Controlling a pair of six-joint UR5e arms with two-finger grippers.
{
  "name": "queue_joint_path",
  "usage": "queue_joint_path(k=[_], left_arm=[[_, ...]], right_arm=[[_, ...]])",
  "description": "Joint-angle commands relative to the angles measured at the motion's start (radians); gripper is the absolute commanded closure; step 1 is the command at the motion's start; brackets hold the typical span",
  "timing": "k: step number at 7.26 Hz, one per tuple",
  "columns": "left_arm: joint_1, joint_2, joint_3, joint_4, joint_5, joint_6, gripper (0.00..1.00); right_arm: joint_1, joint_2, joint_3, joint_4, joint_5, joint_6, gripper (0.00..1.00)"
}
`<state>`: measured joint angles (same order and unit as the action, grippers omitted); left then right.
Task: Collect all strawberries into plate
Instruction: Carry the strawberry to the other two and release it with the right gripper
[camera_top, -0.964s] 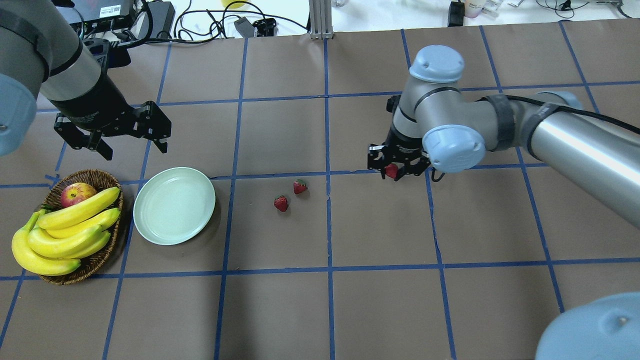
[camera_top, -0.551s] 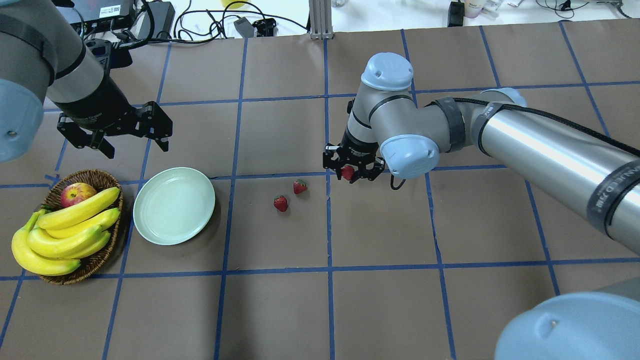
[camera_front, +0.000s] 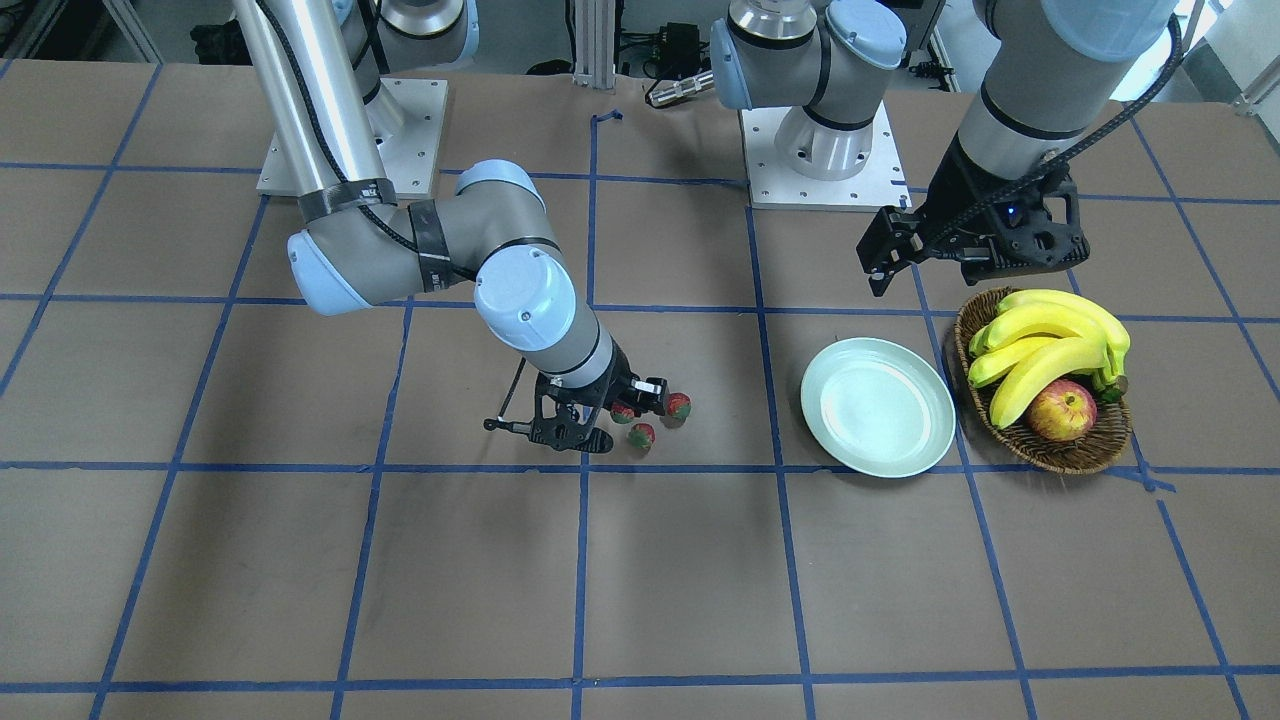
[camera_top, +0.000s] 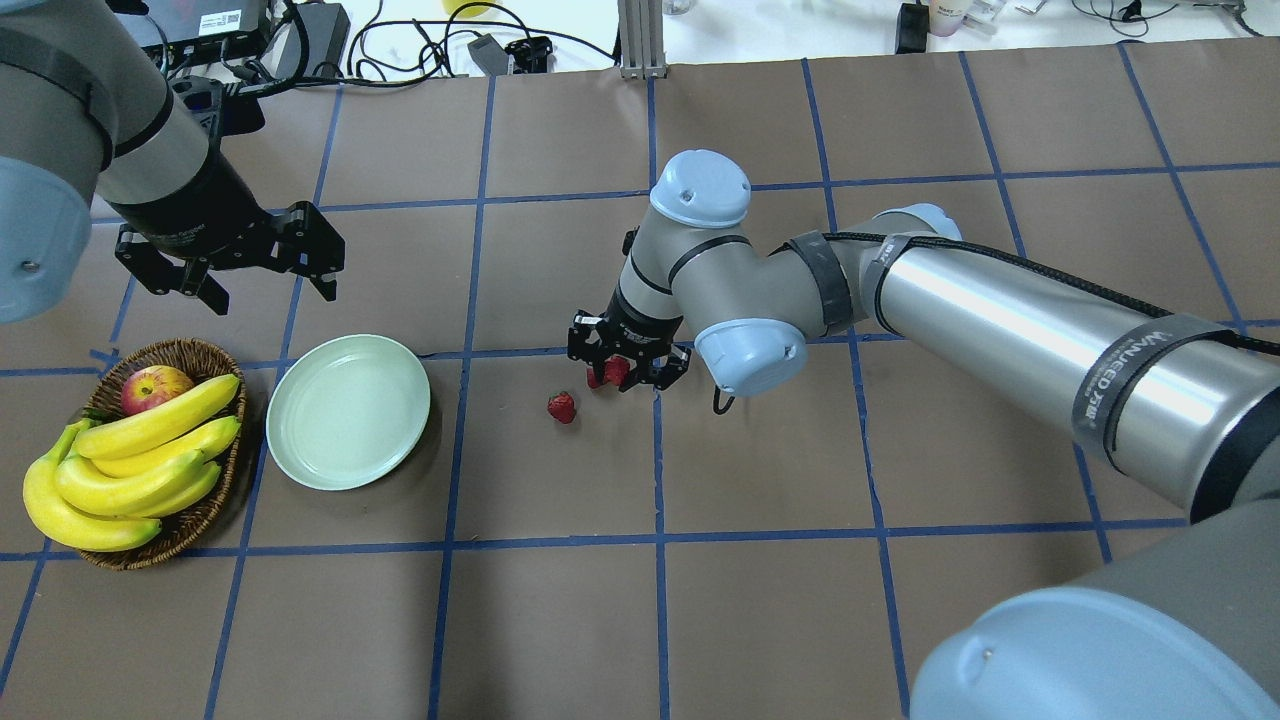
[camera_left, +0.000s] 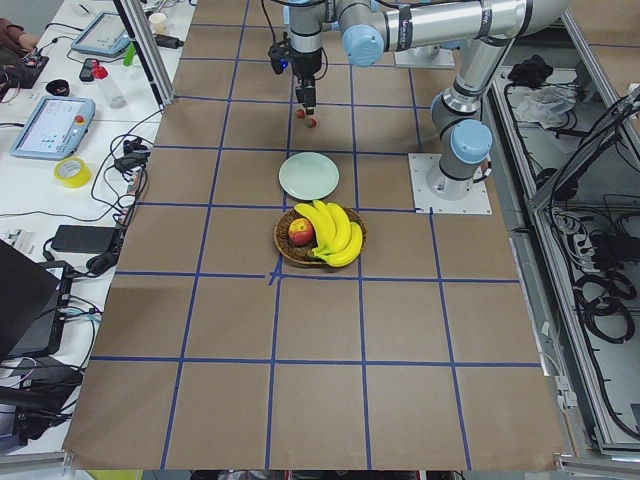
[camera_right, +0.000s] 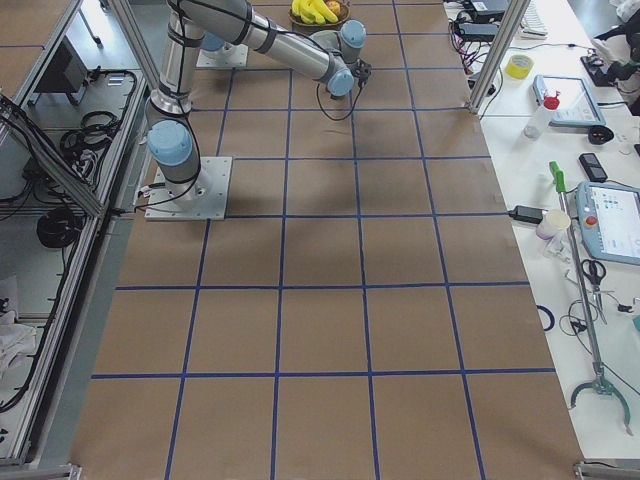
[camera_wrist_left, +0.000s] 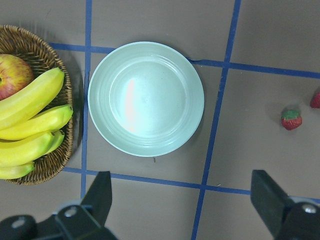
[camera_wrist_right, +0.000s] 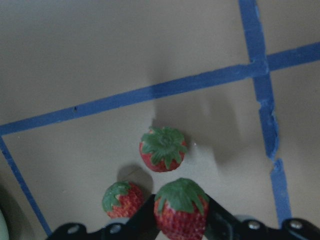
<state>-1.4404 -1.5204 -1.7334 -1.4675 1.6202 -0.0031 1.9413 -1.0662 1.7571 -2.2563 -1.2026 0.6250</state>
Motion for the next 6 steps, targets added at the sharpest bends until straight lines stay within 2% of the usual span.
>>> queue_joint_path(k=[1, 2, 3, 4, 6], left_arm=[[0.0, 0.002, -0.001, 0.0, 0.0, 0.0, 0.0], [0.0, 0.002, -0.001, 0.0, 0.001, 0.0, 0.0], [0.0, 0.0, -0.001, 0.0, 0.001, 0.0, 0.0], [0.0, 0.0, -0.001, 0.0, 0.001, 0.0, 0.0], [-0.002, -0.001, -0.003, 0.0, 0.0, 0.0, 0.0]], right_arm=[[0.015, 0.014, 0.002, -0.003, 0.05, 0.002, 0.66], [0.013, 0.017, 0.002, -0.002, 0.064, 0.002, 0.44], [0.013, 0.015, 0.002, -0.002, 0.058, 0.004, 0.3], [0.013, 0.012, 0.001, -0.002, 0.051, 0.004, 0.0], [0.011, -0.026, -0.016, 0.006, 0.01, 0.002, 0.0]])
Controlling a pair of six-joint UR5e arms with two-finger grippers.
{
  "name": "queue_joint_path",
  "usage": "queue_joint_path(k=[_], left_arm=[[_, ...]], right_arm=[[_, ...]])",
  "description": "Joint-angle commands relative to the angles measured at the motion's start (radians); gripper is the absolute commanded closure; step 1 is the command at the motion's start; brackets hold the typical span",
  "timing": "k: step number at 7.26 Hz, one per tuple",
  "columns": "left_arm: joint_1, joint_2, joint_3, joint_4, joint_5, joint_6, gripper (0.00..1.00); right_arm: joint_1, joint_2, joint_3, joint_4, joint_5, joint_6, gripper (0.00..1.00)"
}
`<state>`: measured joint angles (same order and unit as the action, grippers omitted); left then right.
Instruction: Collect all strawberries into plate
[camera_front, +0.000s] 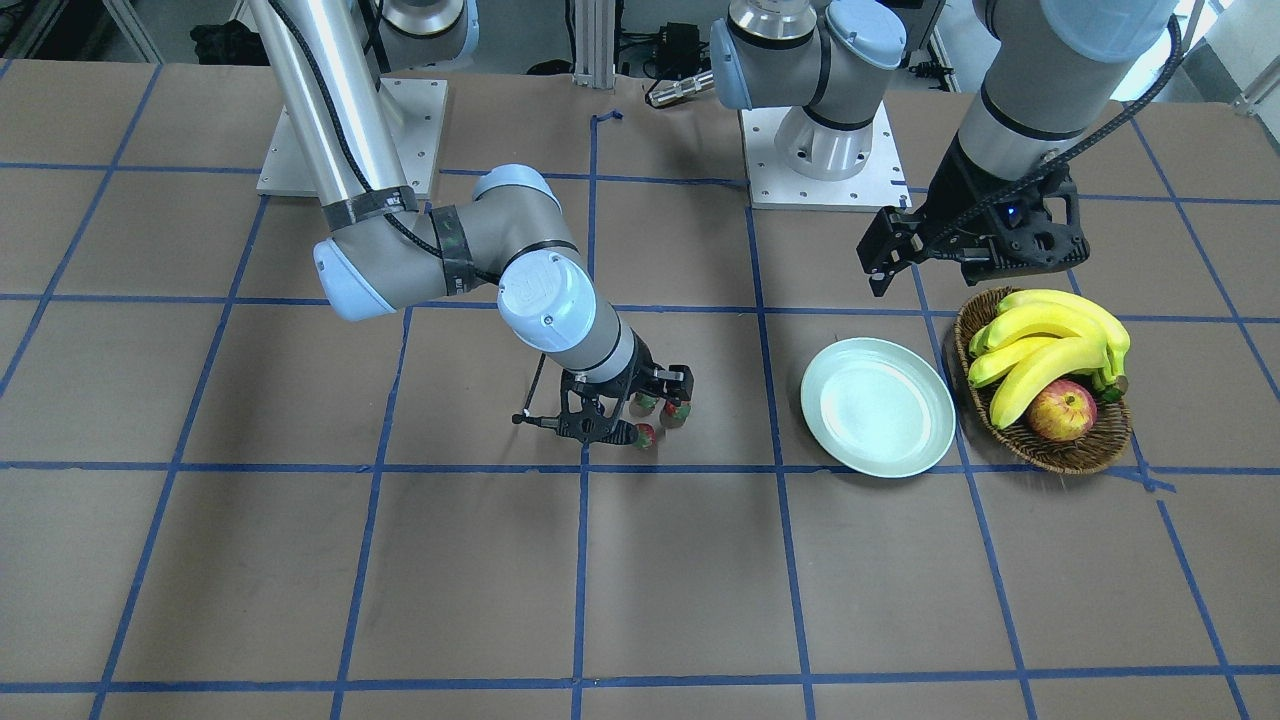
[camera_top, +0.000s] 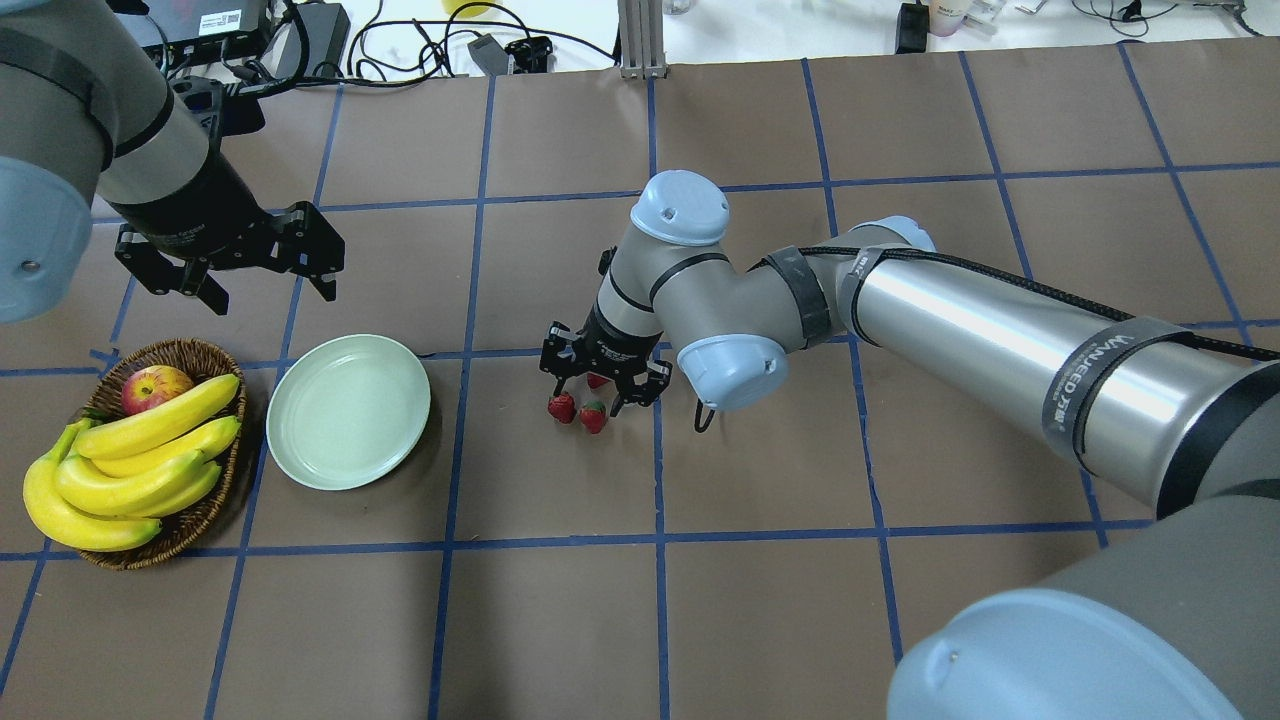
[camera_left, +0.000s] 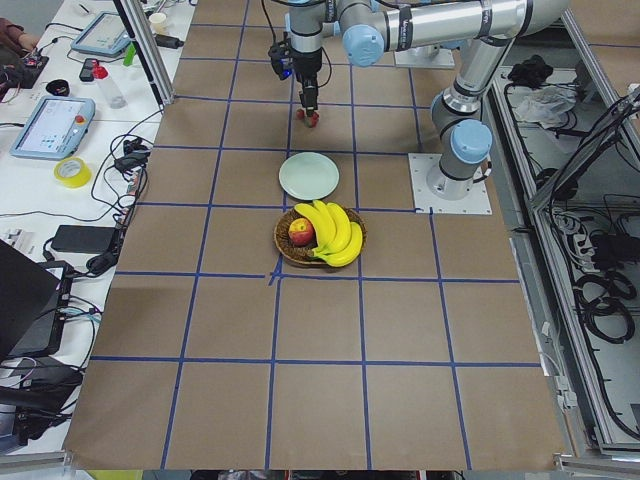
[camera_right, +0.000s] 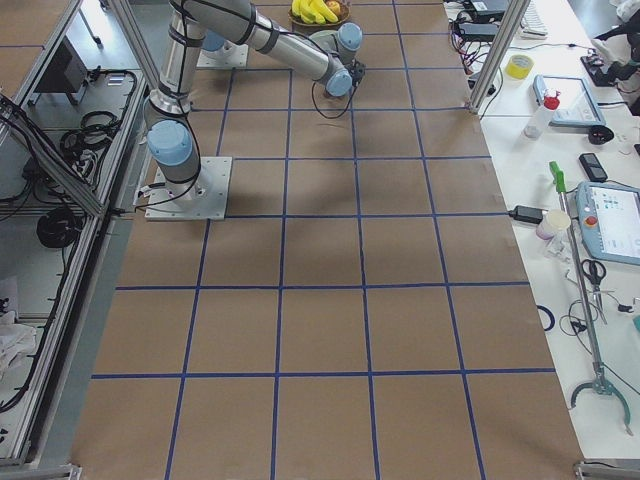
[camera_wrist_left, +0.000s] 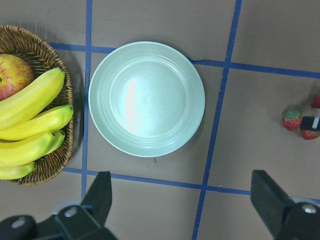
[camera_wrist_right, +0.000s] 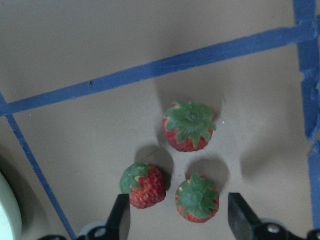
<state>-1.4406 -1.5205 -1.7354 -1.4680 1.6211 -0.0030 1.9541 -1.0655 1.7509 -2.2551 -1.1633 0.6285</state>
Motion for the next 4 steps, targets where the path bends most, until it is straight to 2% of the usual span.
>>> queue_joint_path(k=[1, 2, 3, 4], left_arm=[[0.0, -0.001, -0.001, 0.0, -0.001, 0.0, 0.0], [0.0, -0.006, 0.0, 0.002, -0.006, -0.003, 0.0], [0.002, -0.009, 0.002, -0.003, -0.006, -0.002, 0.0], [0.005, -0.009, 0.005, -0.009, 0.003, -0.003, 0.0]], right_arm=[[-0.012, -0.086, -0.007, 0.034, -0.182, -0.041, 0.0], [-0.039, -0.155, -0.016, 0.136, -0.269, -0.07, 0.0], [-0.097, -0.2, -0.062, 0.238, -0.288, -0.114, 0.0], [-0.154, -0.243, -0.144, 0.359, -0.379, -0.276, 0.0]])
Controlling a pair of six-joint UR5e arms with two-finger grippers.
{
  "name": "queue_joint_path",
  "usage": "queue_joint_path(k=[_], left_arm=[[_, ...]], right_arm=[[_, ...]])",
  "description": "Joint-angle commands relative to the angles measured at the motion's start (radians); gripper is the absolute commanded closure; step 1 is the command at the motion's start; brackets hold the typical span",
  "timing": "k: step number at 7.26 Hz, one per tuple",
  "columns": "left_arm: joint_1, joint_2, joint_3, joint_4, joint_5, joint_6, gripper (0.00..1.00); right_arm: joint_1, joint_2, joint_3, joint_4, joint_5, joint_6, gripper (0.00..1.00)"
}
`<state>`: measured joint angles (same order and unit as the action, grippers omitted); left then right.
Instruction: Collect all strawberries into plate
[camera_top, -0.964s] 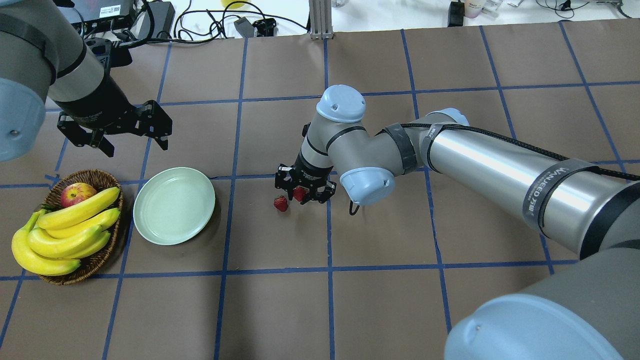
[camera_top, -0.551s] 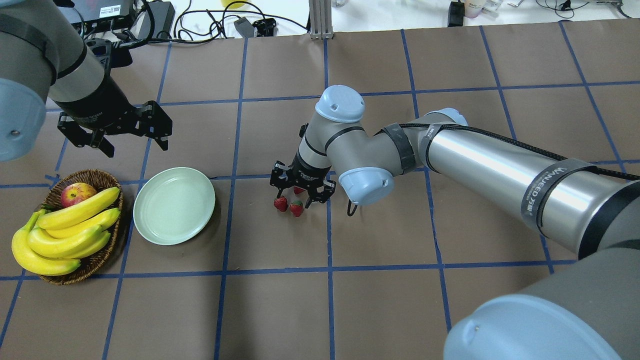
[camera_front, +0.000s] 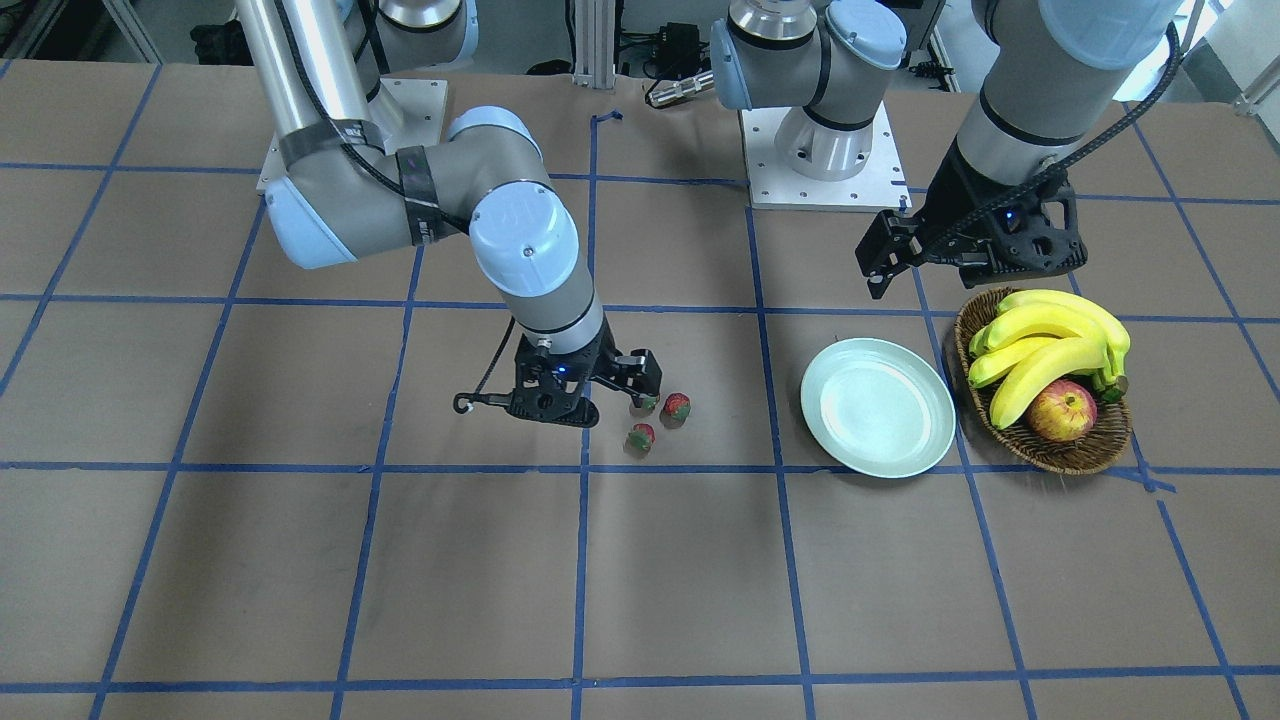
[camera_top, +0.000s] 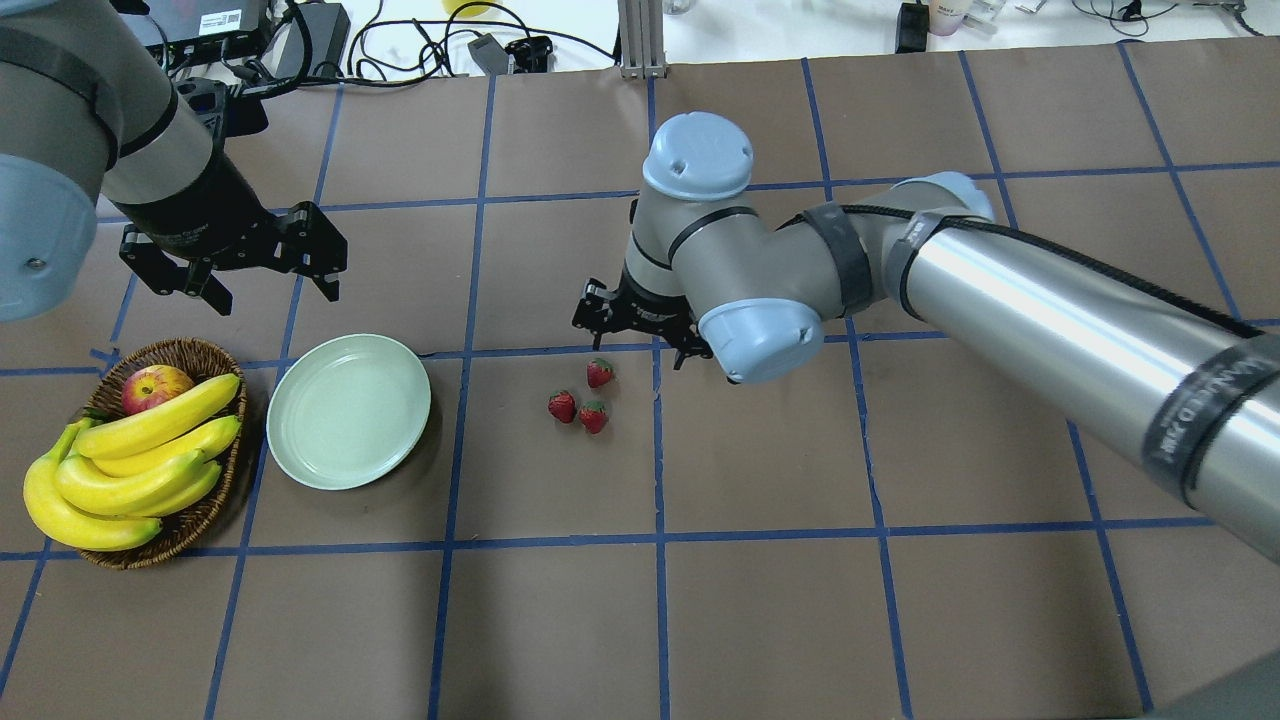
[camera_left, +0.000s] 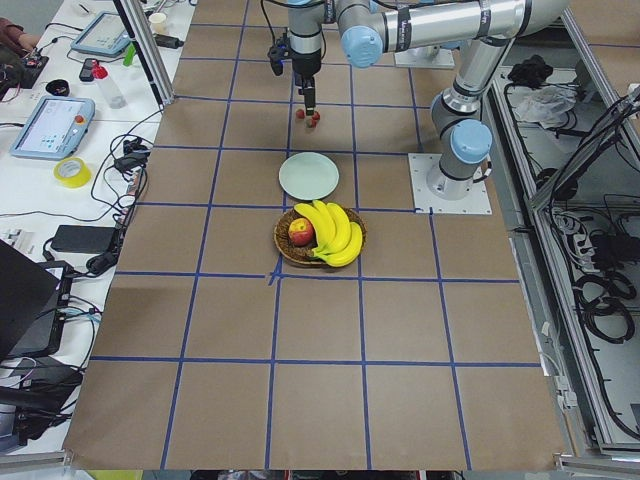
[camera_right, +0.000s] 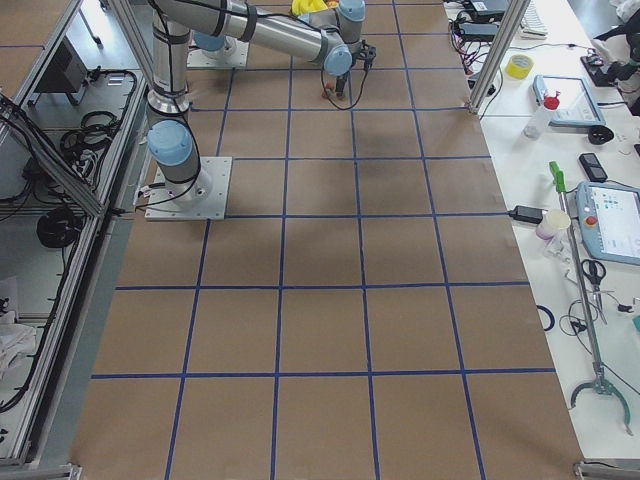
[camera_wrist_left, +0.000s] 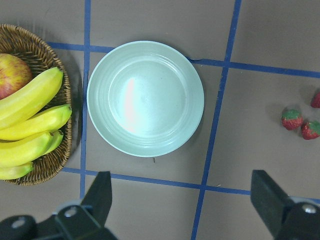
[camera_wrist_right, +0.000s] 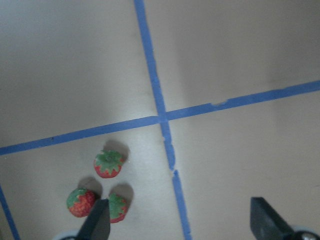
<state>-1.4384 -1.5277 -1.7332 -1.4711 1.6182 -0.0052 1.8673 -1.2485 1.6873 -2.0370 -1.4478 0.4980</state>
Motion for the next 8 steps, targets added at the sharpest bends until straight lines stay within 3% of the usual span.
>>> queue_joint_path(k=[1, 2, 3, 5, 6, 8], left_arm=[[0.004, 0.009, 0.009, -0.012, 0.009, 0.002, 0.0], [0.006, -0.002, 0.011, -0.012, 0.009, 0.014, 0.0], [0.001, -0.014, 0.009, -0.006, -0.003, 0.016, 0.0], [-0.045, -0.06, 0.001, 0.026, -0.001, 0.004, 0.0], [-0.083, -0.098, 0.0, 0.143, -0.029, 0.001, 0.0], [-0.195, -0.164, 0.0, 0.183, -0.046, -0.012, 0.0]], right_arm=[[-0.107, -0.087, -0.171, 0.275, -0.109, -0.259, 0.0], [-0.141, -0.11, -0.249, 0.417, -0.115, -0.283, 0.0], [-0.17, -0.129, -0.305, 0.488, -0.108, -0.359, 0.0], [-0.195, -0.183, -0.31, 0.495, -0.102, -0.389, 0.0], [-0.195, -0.184, -0.307, 0.495, -0.103, -0.389, 0.0], [-0.201, -0.183, -0.291, 0.483, -0.109, -0.388, 0.0]])
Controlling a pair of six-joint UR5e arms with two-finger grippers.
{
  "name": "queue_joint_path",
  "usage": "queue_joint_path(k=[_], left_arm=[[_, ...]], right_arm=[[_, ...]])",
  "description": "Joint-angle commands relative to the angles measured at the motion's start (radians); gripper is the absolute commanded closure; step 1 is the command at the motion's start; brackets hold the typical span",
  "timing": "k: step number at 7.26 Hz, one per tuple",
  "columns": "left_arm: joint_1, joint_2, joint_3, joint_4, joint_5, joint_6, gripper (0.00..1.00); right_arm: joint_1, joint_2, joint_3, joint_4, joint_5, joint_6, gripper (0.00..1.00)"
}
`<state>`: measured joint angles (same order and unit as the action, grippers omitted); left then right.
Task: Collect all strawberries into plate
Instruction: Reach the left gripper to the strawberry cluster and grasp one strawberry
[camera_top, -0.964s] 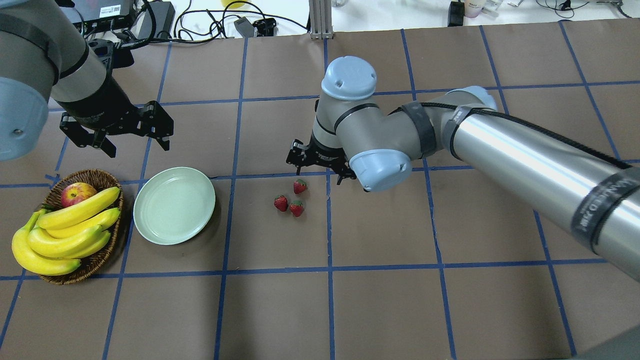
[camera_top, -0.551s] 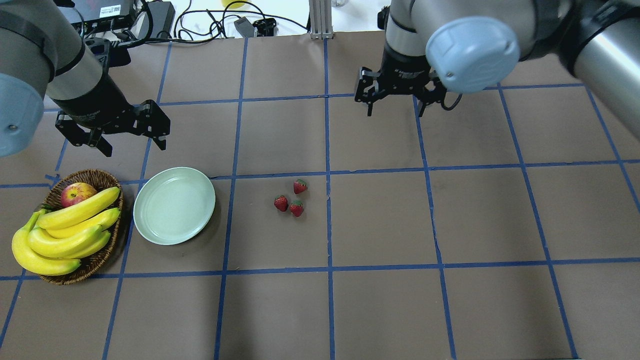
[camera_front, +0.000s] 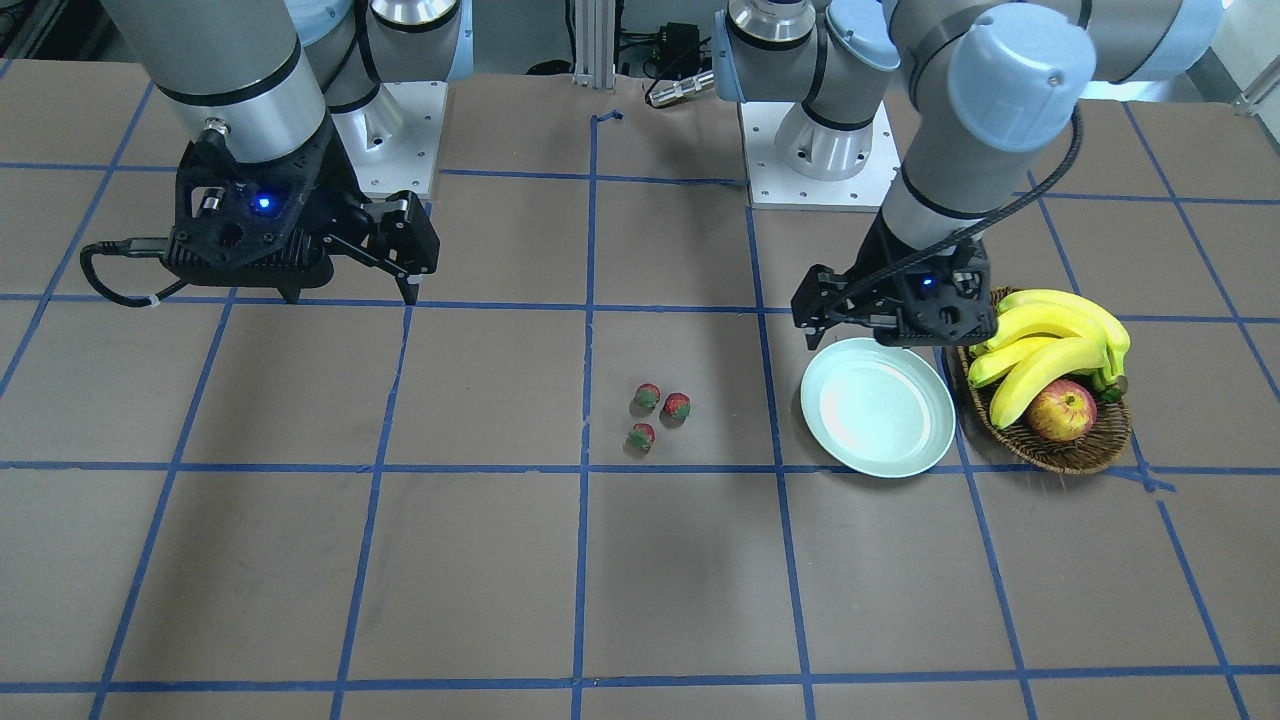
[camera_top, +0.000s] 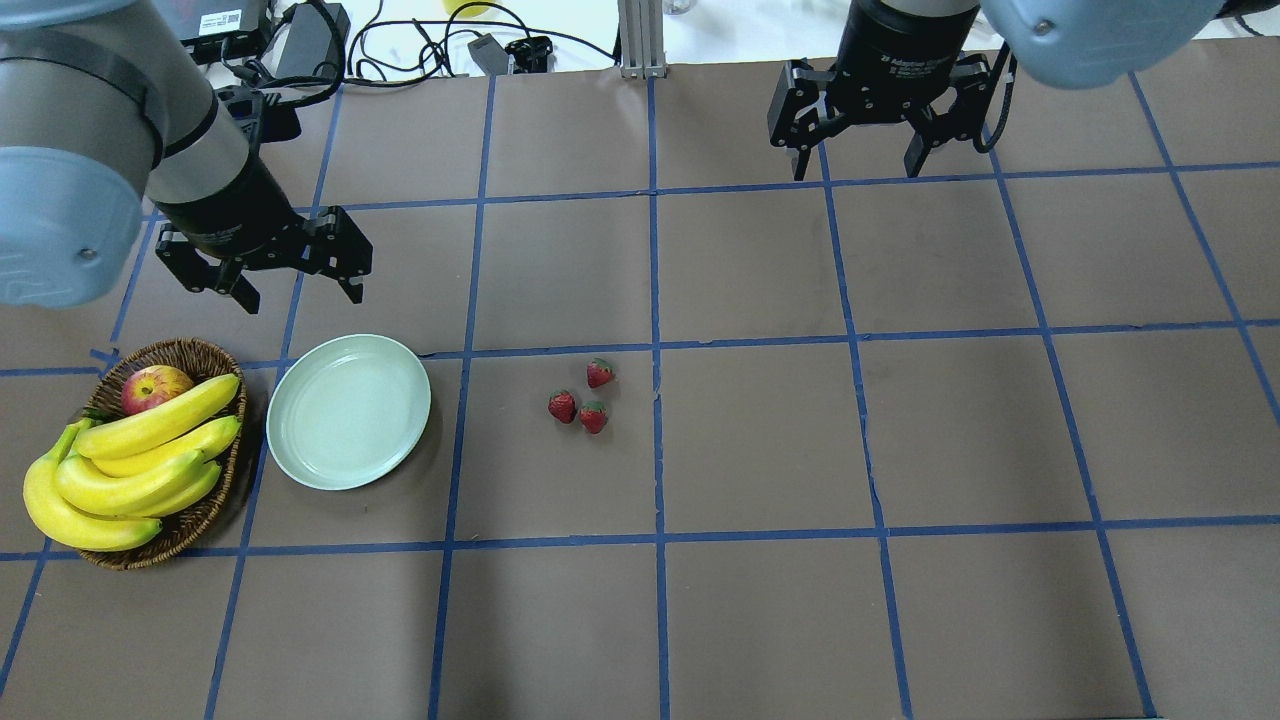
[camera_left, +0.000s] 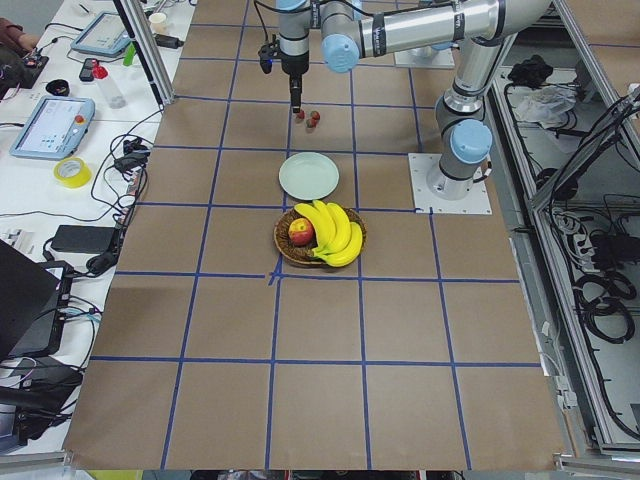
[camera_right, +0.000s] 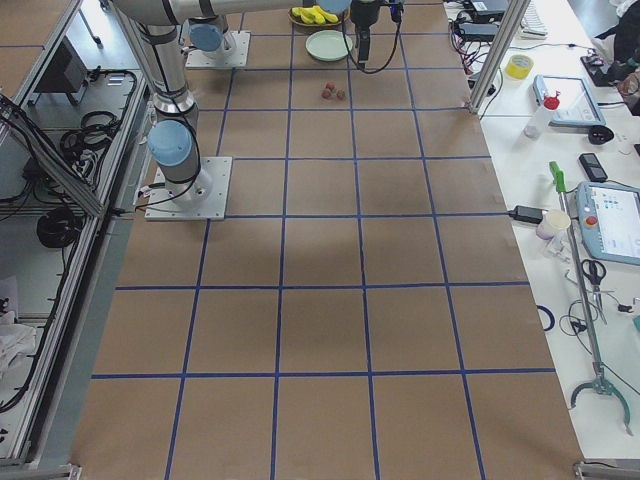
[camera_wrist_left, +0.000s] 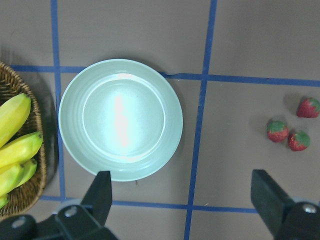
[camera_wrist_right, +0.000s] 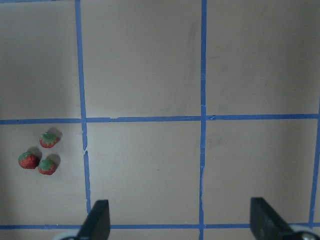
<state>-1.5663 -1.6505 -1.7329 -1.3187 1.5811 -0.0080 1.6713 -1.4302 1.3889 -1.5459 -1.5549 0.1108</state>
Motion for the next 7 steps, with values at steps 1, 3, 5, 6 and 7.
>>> queue_joint_path(k=[1, 3, 5, 6, 7], left_arm=[[-0.098, -0.082, -0.002, 0.094, -0.01, 0.002, 0.0], [-0.132, -0.145, -0.02, 0.22, -0.096, 0.005, 0.0], [-0.188, -0.222, -0.037, 0.353, -0.127, 0.011, 0.0], [-0.201, -0.253, -0.046, 0.398, -0.13, 0.038, 0.0], [-0.201, -0.291, -0.054, 0.447, -0.192, 0.045, 0.0]], right_arm=[[-0.018, -0.006, 0.007, -0.01, -0.002, -0.005, 0.0], [-0.079, -0.025, 0.009, -0.007, 0.006, -0.038, 0.0], [-0.076, -0.03, 0.015, -0.007, -0.004, -0.04, 0.0], [-0.077, -0.036, 0.021, -0.008, -0.008, -0.04, 0.0], [-0.076, -0.041, 0.032, -0.01, -0.008, -0.04, 0.0]])
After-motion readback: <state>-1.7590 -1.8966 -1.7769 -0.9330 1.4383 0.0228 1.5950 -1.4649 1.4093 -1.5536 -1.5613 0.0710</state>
